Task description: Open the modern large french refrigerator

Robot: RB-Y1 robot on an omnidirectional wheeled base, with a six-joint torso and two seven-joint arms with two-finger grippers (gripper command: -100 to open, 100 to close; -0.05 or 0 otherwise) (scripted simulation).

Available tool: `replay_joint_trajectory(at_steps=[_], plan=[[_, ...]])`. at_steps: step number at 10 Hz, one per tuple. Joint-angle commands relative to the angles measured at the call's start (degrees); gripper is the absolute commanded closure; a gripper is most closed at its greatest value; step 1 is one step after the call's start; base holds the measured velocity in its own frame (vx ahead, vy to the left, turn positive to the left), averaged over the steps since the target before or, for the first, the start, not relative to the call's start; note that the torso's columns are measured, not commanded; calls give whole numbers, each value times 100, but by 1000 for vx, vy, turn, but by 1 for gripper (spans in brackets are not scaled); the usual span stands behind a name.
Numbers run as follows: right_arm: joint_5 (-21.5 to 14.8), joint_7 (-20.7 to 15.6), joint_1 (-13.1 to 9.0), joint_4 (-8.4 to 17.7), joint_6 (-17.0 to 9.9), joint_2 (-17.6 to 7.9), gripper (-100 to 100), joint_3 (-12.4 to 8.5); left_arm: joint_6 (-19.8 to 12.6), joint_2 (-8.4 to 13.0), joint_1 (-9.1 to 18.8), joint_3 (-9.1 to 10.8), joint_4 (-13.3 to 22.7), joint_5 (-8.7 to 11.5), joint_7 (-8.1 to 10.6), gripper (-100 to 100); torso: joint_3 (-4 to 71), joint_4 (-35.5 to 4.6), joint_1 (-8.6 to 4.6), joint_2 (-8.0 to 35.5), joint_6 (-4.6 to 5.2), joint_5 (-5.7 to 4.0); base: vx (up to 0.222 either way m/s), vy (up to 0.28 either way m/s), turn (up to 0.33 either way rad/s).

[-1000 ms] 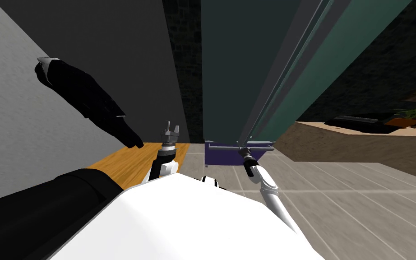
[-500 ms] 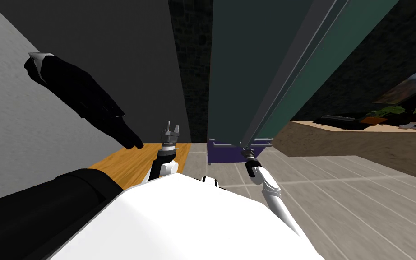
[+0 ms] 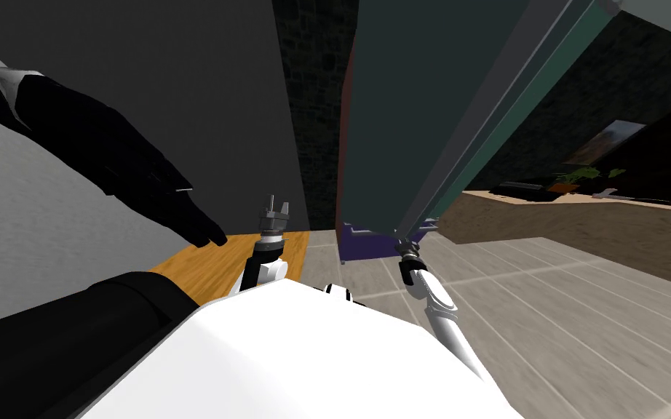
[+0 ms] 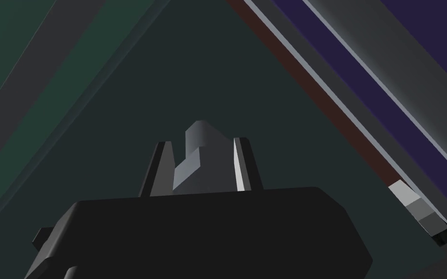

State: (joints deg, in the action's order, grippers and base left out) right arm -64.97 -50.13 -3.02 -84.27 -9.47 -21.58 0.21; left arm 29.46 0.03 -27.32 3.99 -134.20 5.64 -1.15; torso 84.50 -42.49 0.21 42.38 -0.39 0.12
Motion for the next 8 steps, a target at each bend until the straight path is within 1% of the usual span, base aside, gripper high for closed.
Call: replay_joint_trajectory(at_steps=[1,2,4,5,6,7,8], plan=[[-12,-38,-41,-35,-197,57,100,-107,0,0,0,0,0,0,0,0,-1,3,17,4,3,2,-97,251,-109],[-17,-55,-34,-44,-302,78,100,-164,0,-1,0,-1,0,0,0,0,0,4,39,0,7,9,-113,275,-124],[-26,-88,-20,-62,-512,121,100,-278,0,-1,1,-1,0,0,0,0,-9,1,30,17,14,8,-137,266,-110],[-123,-41,39,-30,-400,169,100,-298,0,-1,0,-1,0,0,0,0,-6,-5,10,12,24,9,-60,122,-50],[-153,-95,96,-58,-648,263,100,-415,0,1,0,0,0,0,0,0,8,-11,-40,-14,20,5,-39,198,-98],[-153,-95,96,-58,-648,263,100,-415,0,0,-1,0,0,0,0,0,13,0,-10,-18,41,6,8,253,-127],[-167,-122,104,-85,-762,300,100,-476,0,0,-2,0,-1,0,0,0,14,8,8,-22,36,8,10,245,-132]])
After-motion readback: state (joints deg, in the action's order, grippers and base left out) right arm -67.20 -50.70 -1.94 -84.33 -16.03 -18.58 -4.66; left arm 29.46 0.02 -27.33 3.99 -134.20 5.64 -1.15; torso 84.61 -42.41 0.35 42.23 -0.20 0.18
